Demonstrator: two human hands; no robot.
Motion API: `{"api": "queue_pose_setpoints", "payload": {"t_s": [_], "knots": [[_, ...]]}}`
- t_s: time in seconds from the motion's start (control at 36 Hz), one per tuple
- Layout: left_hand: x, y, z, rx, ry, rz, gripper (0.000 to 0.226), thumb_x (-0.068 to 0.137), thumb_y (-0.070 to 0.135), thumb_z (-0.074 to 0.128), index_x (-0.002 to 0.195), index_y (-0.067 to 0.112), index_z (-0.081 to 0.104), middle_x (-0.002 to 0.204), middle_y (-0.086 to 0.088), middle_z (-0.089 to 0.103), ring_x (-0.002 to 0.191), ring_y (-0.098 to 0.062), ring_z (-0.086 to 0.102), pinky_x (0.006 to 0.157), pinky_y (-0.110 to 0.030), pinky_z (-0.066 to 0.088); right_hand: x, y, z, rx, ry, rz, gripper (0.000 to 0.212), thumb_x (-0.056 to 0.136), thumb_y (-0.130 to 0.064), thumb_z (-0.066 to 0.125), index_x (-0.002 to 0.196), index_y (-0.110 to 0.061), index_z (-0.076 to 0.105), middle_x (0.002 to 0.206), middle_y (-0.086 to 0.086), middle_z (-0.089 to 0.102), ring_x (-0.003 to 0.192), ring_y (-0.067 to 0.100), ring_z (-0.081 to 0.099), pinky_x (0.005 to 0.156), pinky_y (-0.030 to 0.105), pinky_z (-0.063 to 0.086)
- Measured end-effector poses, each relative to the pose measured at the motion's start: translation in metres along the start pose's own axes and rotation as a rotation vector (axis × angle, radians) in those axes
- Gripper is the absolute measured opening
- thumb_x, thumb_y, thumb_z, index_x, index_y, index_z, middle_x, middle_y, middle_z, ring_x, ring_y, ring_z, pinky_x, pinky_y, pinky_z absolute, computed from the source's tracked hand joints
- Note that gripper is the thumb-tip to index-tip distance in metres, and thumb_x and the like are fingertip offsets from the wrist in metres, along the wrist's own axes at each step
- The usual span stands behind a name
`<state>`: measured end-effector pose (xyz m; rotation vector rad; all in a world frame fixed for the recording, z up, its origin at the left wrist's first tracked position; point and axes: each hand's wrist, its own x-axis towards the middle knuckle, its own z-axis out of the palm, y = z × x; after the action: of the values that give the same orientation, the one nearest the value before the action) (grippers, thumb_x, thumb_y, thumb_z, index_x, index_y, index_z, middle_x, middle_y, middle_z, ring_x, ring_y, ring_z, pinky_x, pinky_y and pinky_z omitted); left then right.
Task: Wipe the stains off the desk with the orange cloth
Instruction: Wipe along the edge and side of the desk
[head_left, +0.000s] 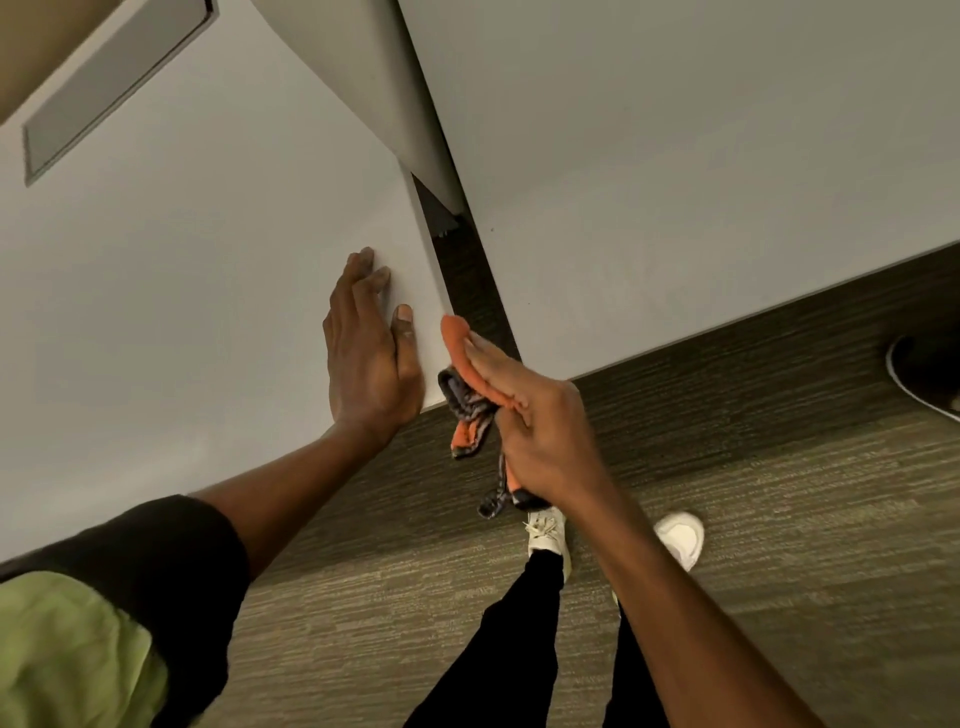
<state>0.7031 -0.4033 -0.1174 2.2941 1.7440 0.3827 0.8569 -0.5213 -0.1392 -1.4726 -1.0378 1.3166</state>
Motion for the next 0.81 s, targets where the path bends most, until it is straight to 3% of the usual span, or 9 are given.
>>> {"api": "queue_pose_setpoints", "payload": {"t_s": [0.08,0.17,0.28,0.36,0.47,0.61,0.67,0.72,0.81], "knots": [[0.0,0.0,0.0,0.002,-0.002,-0.001,0.045,0.11,0.027,0.045,0.152,0.008,0.047,0.172,-0.008,0.036,0.162,-0.026,0.032,0.127,-0.055,0.034,0.024,-0.006,0.0,-0.005,0.021,-0.047,0.075,0.094,0.014,0.055,0.153,-0.03,0.045,0.16,-0.008,0.047,0.128,-0.011,0.044,0.105,0.015,0.051],[0.0,-0.001,0.0,0.001,-0.002,0.004,0.045,0.111,0.028,0.045,0.152,0.009,0.046,0.173,-0.007,0.035,0.162,-0.025,0.031,0.128,-0.055,0.033,0.067,-0.015,-0.001,-0.014,0.028,-0.085,0.065,0.097,0.009,0.055,0.152,-0.024,0.048,0.156,-0.002,0.052,0.117,-0.021,0.042,0.085,-0.006,0.042],[0.0,-0.002,0.0,-0.002,0.001,0.007,0.045,0.111,0.027,0.044,0.151,0.007,0.047,0.173,-0.007,0.035,0.163,-0.025,0.03,0.129,-0.055,0.032,0.13,-0.032,-0.005,-0.098,0.018,-0.103,0.062,0.097,0.008,0.055,0.15,-0.023,0.052,0.152,-0.006,0.058,0.138,0.012,0.056,0.108,0.011,0.035],[-0.001,-0.002,0.0,-0.001,0.002,0.009,0.043,0.112,0.025,0.047,0.151,0.007,0.047,0.173,-0.007,0.035,0.163,-0.026,0.031,0.128,-0.056,0.032,0.159,-0.044,-0.008,-0.167,0.009,-0.111,0.063,0.096,0.008,0.055,0.15,-0.024,0.054,0.154,-0.005,0.056,0.144,0.014,0.052,0.123,0.028,0.037],[-0.001,-0.003,0.0,0.0,0.006,0.009,0.043,0.112,0.025,0.046,0.152,0.008,0.047,0.174,-0.006,0.035,0.163,-0.025,0.03,0.128,-0.055,0.033,0.146,-0.045,-0.009,-0.183,0.028,-0.091,0.065,0.096,0.008,0.052,0.151,-0.027,0.052,0.154,-0.003,0.056,0.144,0.019,0.052,0.123,0.036,0.04],[-0.001,-0.002,0.0,-0.009,0.004,0.003,0.046,0.111,0.029,0.043,0.152,0.008,0.047,0.173,-0.007,0.036,0.163,-0.024,0.03,0.129,-0.052,0.032,0.073,-0.027,-0.004,-0.127,0.042,-0.082,0.068,0.098,0.007,0.054,0.153,-0.033,0.047,0.155,-0.005,0.054,0.124,0.014,0.067,0.096,0.012,0.055],[-0.001,-0.002,0.0,-0.004,0.0,0.006,0.047,0.11,0.029,0.043,0.151,0.008,0.047,0.173,-0.007,0.036,0.163,-0.025,0.03,0.129,-0.053,0.032,0.04,-0.017,-0.001,-0.057,0.026,-0.037,0.073,0.099,0.006,0.055,0.154,-0.04,0.042,0.158,-0.008,0.051,0.109,0.013,0.073,0.082,0.016,0.062],[-0.001,-0.002,0.0,-0.005,-0.001,0.01,0.046,0.11,0.028,0.044,0.151,0.008,0.047,0.173,-0.007,0.036,0.163,-0.025,0.03,0.129,-0.052,0.032,0.01,-0.01,0.002,-0.023,0.01,-0.001,0.078,0.097,0.01,0.055,0.154,-0.04,0.041,0.16,-0.012,0.047,0.125,0.01,0.066,0.098,0.025,0.059],[-0.001,-0.002,0.0,0.002,-0.001,0.009,0.046,0.11,0.026,0.045,0.151,0.007,0.047,0.172,-0.008,0.036,0.162,-0.025,0.031,0.129,-0.052,0.032,-0.011,-0.004,0.002,-0.024,0.018,0.012,0.081,0.091,0.018,0.055,0.153,-0.033,0.043,0.16,-0.012,0.046,0.146,0.004,0.045,0.116,0.014,0.038]]}}
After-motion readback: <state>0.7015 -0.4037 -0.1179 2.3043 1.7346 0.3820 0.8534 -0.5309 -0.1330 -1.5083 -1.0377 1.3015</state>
